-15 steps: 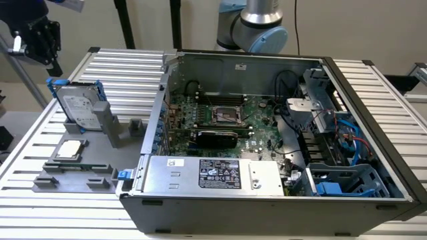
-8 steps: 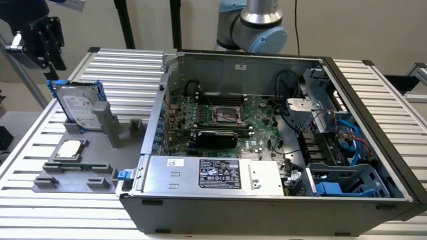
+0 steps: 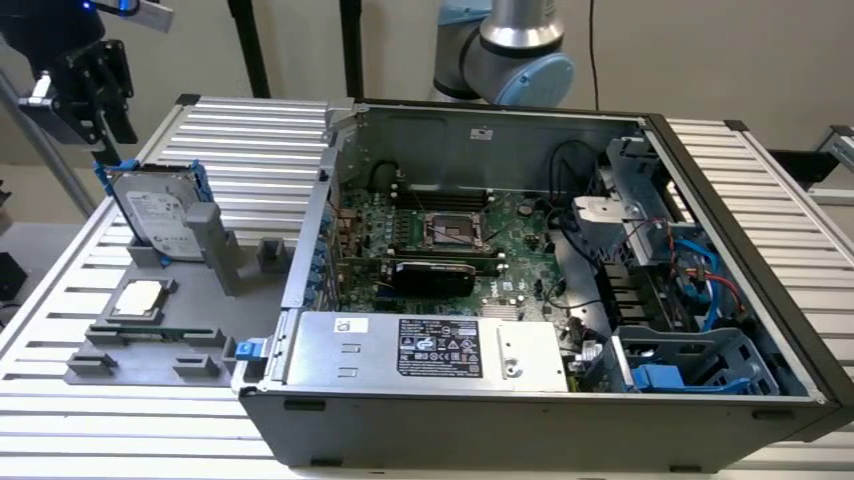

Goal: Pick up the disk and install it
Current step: 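Pick up the disk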

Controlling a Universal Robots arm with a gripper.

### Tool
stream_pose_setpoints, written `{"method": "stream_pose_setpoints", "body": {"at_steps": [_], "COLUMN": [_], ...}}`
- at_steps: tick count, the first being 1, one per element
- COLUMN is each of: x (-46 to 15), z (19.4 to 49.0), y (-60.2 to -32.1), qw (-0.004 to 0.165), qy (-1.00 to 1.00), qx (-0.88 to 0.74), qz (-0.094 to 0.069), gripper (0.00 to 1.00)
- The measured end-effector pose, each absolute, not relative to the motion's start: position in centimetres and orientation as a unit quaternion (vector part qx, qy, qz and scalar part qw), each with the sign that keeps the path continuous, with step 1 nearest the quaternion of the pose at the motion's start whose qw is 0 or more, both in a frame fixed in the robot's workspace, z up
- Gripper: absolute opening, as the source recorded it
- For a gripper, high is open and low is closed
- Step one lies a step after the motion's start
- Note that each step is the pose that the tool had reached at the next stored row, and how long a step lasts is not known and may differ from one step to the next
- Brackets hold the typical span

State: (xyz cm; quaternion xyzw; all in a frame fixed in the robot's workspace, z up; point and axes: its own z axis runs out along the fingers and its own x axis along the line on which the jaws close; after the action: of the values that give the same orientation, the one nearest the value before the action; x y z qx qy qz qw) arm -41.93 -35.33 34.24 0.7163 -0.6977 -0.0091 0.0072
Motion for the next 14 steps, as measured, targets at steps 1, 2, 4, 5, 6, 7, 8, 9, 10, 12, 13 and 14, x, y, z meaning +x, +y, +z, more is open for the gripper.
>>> {"method": "stream_pose_setpoints", "body": {"at_steps": [1, 2, 4, 5, 6, 7, 8, 9, 10, 12, 13, 14], "x": [-42.0, -42.0, -42.1, -42.1, -42.1, -42.1, -42.1, -42.1, -42.1, -42.1, -42.1, -42.1], "z": [34.1, 33.9, 33.7, 33.6, 33.5, 33.4, 33.3, 33.1, 32.9, 32.6, 32.4, 32.2], "y": [-35.3, -35.3, -35.3, -35.3, -35.3, -35.3, -35.3, -35.3, -35.3, -35.3, -35.3, -35.3], "qw": [0.007, 0.007, 0.007, 0.007, 0.007, 0.007, 0.007, 0.007, 0.007, 0.007, 0.007, 0.007], "qy": [-0.698, -0.698, -0.698, -0.698, -0.698, -0.698, -0.699, -0.7, -0.701, -0.703, -0.704, -0.704], "qx": [0.716, 0.716, 0.716, 0.716, 0.716, 0.716, 0.715, 0.714, 0.713, 0.711, 0.71, 0.71], "qz": [-0.009, -0.009, -0.009, -0.009, -0.009, -0.009, -0.009, -0.009, -0.009, -0.009, -0.009, -0.009], "gripper": [1.0, 1.0, 1.0, 1.0, 1.0, 1.0, 1.0, 1.0, 1.0, 1.0, 1.0, 1.0]}}
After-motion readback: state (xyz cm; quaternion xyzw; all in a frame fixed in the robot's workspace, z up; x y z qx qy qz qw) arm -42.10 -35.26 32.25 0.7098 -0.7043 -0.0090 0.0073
